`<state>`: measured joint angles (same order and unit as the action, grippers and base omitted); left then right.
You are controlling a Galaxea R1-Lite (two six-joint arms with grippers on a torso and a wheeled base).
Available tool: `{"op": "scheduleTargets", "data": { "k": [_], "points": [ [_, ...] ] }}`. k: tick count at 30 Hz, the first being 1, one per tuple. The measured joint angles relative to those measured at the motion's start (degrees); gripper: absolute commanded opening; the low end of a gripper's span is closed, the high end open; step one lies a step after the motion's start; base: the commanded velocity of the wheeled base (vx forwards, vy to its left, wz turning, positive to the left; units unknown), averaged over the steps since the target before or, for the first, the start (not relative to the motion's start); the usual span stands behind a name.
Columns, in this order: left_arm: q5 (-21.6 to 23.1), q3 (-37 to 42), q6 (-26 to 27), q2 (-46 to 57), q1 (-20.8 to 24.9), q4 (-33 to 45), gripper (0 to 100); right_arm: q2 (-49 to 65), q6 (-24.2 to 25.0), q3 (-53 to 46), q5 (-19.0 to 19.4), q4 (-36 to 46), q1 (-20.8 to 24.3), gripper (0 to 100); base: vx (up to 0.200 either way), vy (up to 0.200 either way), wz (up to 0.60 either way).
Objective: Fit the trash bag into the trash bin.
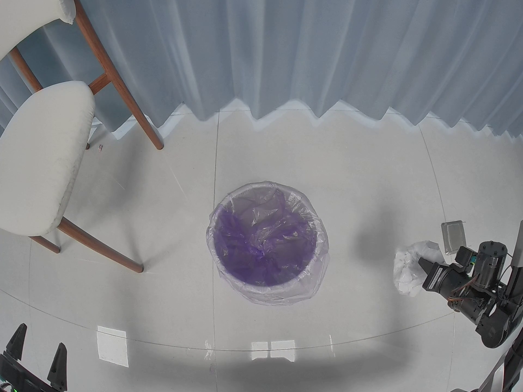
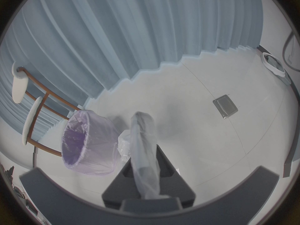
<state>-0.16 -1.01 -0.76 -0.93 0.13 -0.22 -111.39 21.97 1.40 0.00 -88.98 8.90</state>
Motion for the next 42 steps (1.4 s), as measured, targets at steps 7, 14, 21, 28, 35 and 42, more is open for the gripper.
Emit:
{"op": "scheduleTargets", "data": {
  "k": [7, 14, 21, 28, 35, 42],
  "points": [
    [0.0, 0.0, 0.0, 0.0, -0.04, -0.02, 100, 3.84, -0.71, -0.37, -0.46, 0.0, 2.06, 0, 0.0, 0.0, 0.0],
    [0.0, 0.0, -0.02, 0.0, -0.04, -0.02, 100, 7.08, -0.68, -0.41, -3.96, 0.05, 6.58, 0, 0.0, 0.0, 0.0],
    [0.0, 0.0, -0.02, 0.0, -0.04, -0.02, 100, 11.47, -0.46, -0.41, -7.36, 6.18, 13.73, 0, 0.0, 0.0, 0.0],
    [0.0, 0.0, -0.02, 0.0, 0.0, -0.02, 100, 15.77, 0.0, -0.41, -10.91, 9.94, 18.99, 0, 0.0, 0.0, 0.0],
    [0.0, 0.0, 0.0, 0.0, -0.04, -0.02, 100, 18.2, 1.12, -0.39, -15.48, 11.14, 24.5, 0, 0.0, 0.0, 0.0],
    [0.0, 0.0, -0.02, 0.0, -0.04, -0.02, 100, 18.99, 2.01, -0.41, -16.75, 11.22, 28.36, 0, 0.0, 0.0, 0.0]
  ]
}}
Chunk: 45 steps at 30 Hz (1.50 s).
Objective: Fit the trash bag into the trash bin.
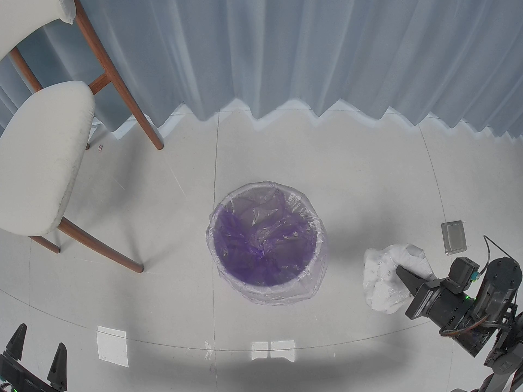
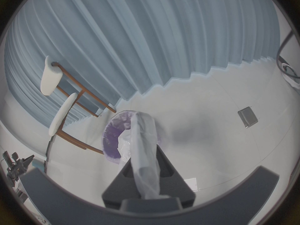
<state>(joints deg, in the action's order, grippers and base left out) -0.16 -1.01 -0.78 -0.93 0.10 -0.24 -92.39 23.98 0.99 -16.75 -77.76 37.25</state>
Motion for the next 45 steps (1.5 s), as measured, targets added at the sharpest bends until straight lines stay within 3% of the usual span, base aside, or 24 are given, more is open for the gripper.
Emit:
{"op": "scheduleTargets", "data": {
  "k": [24, 45],
  "points": [
    [0.06, 0.0, -0.06, 0.0, 0.04, 0.0, 100, -2.84, 0.43, 0.02, -2.13, -3.11, 13.63, 0, 0.0, 0.0, 0.0],
    [0.02, 0.0, -0.26, 0.0, 0.0, -0.09, 100, -10.95, 0.43, 1.32, -1.96, -6.6, 18.94, 0, 0.0, 0.0, 0.0]
  ]
}}
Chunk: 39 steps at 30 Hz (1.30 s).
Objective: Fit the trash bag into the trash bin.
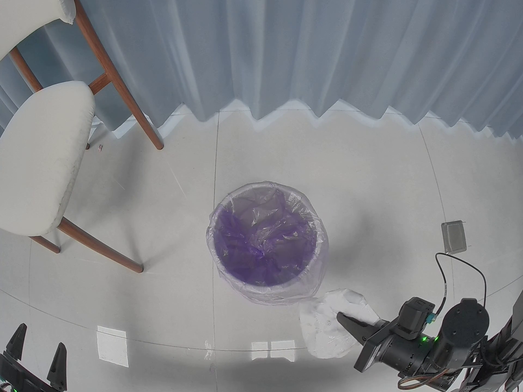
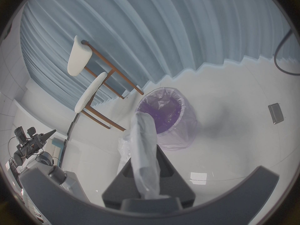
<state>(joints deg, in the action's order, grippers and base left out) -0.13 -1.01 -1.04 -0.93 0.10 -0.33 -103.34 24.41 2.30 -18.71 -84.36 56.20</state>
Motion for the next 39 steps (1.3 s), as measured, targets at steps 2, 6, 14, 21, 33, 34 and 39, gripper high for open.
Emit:
{"op": "scheduleTargets", "data": {
  "k": [2, 6, 14, 21, 33, 34, 39],
  "points": [
    [0.0, 0.0, 0.02, 0.0, 0.0, 0.0, 100, -1.1, 0.0, 0.33, -0.02, -0.38, 0.83, 0, 0.0, 0.0, 0.0],
    [0.0, 0.0, 0.0, 0.0, 0.0, 0.0, 100, -3.08, -0.02, 1.57, 0.0, -1.85, 1.71, 0, 0.0, 0.0, 0.0],
    [-0.02, 0.0, 0.02, 0.0, 0.0, 0.0, 100, -7.46, -0.02, 5.79, -0.09, -3.52, 1.82, 0, 0.0, 0.0, 0.0],
    [-0.02, 0.0, 0.02, 0.0, 0.0, 0.0, 100, -11.9, -0.11, 10.95, 0.07, -4.6, 0.2, 0, 0.0, 0.0, 0.0],
    [-0.02, 0.0, 0.0, 0.0, 0.0, 0.01, 100, -16.09, -4.78, 18.97, 6.67, -4.6, -9.45, 0, 0.0, 0.0, 0.0],
    [-0.02, 0.0, 0.0, 0.0, 0.0, 0.0, 100, -16.25, -5.06, 19.65, 7.25, -4.6, -10.03, 0, 0.0, 0.0, 0.0],
    [-0.02, 0.0, 0.0, 0.0, 0.0, 0.0, 100, -17.08, -6.38, 23.87, 9.39, -2.16, -12.21, 0, 0.0, 0.0, 0.0]
  ]
}}
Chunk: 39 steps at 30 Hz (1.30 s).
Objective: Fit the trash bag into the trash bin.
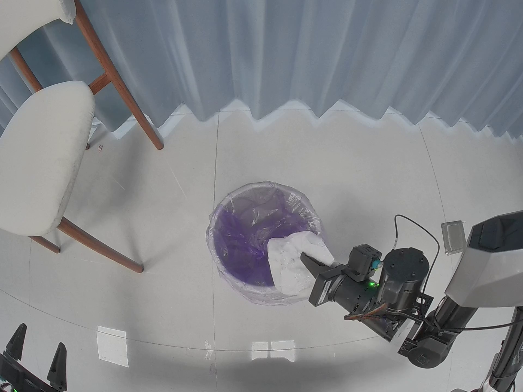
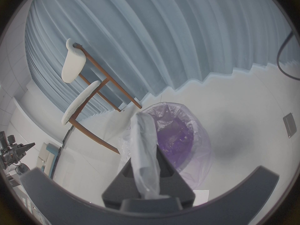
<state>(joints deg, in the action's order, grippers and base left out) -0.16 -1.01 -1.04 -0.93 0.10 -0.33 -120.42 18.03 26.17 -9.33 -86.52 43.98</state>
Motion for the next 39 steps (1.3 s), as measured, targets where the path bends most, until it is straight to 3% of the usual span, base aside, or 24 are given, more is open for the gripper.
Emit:
{"op": "scheduleTargets", "data": {
  "k": [13, 21, 39],
  "points": [
    [0.0, 0.0, 0.0, 0.0, 0.0, 0.0, 100, -1.63, -0.95, 9.68, 5.1, 9.91, -2.43, 0, 0.0, 0.0, 0.0],
    [0.0, 0.0, 0.0, 0.0, 0.0, 0.01, 100, -3.89, -4.18, 13.98, 8.46, 11.17, -4.29, 0, 0.0, 0.0, 0.0],
    [-0.05, 0.0, 0.0, 0.0, 0.0, 0.0, 100, -9.13, -5.69, 21.78, 8.81, 17.65, -4.92, 0, 0.0, 0.0, 0.0]
  ]
}}
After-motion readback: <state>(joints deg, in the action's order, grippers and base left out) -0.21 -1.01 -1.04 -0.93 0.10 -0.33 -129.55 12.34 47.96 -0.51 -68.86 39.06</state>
